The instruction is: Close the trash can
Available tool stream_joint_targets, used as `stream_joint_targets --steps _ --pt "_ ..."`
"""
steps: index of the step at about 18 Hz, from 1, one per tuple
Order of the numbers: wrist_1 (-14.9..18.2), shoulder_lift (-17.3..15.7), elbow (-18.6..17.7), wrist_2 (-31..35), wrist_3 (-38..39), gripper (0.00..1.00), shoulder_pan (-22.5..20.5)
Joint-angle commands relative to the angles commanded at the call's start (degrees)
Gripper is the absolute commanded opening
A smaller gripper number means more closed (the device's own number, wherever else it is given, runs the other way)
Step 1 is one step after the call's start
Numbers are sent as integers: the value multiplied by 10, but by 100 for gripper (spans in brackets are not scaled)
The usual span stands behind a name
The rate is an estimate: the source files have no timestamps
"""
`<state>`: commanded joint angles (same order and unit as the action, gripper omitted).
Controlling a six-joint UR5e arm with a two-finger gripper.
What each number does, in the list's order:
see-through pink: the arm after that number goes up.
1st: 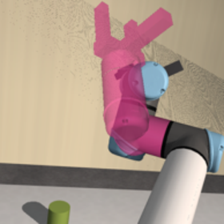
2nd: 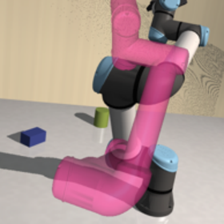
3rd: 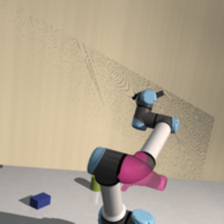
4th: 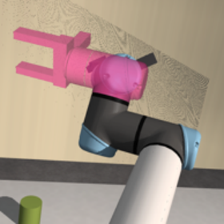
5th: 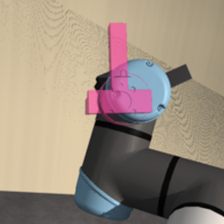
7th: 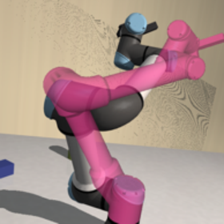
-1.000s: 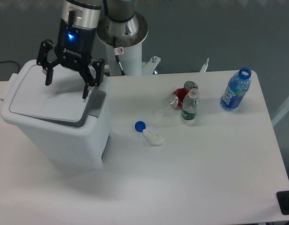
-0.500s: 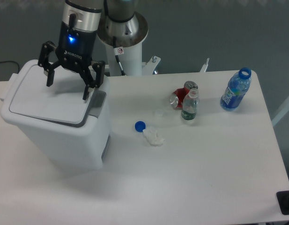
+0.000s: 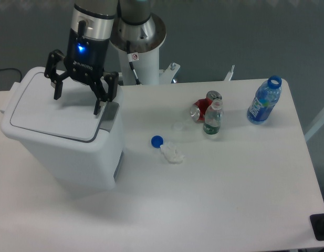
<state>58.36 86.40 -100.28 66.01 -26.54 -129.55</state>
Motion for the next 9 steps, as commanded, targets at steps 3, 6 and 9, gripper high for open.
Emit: stream_joint_targets --steps 3,6,9 --pt "0 0 0 0 0 100 0" --pt "1 0 -1 0 -3 100 -1" --pt "1 0 -3 1 -7 100 0"
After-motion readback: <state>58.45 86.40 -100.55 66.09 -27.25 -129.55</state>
